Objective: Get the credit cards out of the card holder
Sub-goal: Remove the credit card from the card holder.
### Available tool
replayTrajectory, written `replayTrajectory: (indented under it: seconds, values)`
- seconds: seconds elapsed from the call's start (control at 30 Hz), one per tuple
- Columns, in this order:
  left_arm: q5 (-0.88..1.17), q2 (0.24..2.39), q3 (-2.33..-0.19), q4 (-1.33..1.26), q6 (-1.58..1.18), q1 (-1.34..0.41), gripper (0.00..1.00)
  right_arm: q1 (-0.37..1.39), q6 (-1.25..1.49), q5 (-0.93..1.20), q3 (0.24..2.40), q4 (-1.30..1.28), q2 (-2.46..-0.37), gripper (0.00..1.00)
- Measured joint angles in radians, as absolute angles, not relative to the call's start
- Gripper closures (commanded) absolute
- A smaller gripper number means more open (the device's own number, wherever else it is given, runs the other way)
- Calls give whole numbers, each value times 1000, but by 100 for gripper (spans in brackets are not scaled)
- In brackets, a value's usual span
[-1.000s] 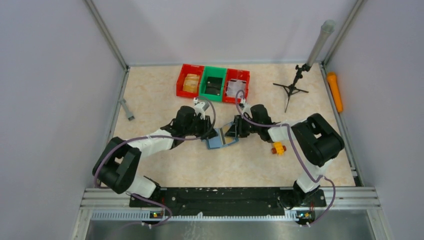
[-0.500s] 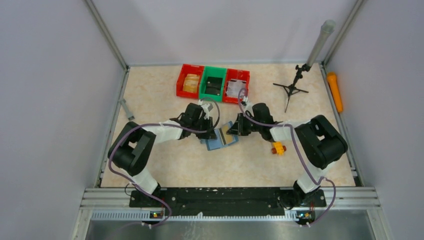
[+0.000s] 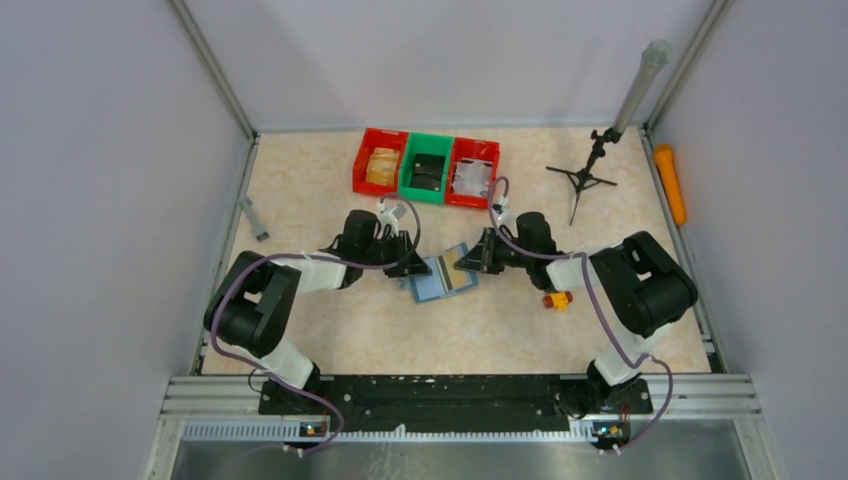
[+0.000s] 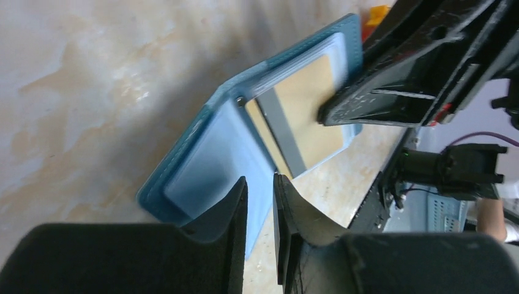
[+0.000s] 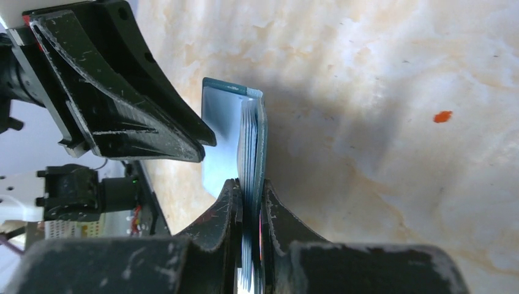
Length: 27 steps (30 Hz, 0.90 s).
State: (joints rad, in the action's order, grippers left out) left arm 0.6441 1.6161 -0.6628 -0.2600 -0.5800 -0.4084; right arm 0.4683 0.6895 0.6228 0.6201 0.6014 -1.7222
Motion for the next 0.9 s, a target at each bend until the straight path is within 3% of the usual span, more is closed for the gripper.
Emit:
replayTrajectory:
  seconds: [0.43, 0.9]
  values:
    - [785, 1612, -658, -424, -660, -408, 68, 468, 811, 712, 595, 824, -1722, 100]
    - [902, 1614, -558, -735, -826, -370, 92, 467, 934, 768, 545, 1037, -1723, 100]
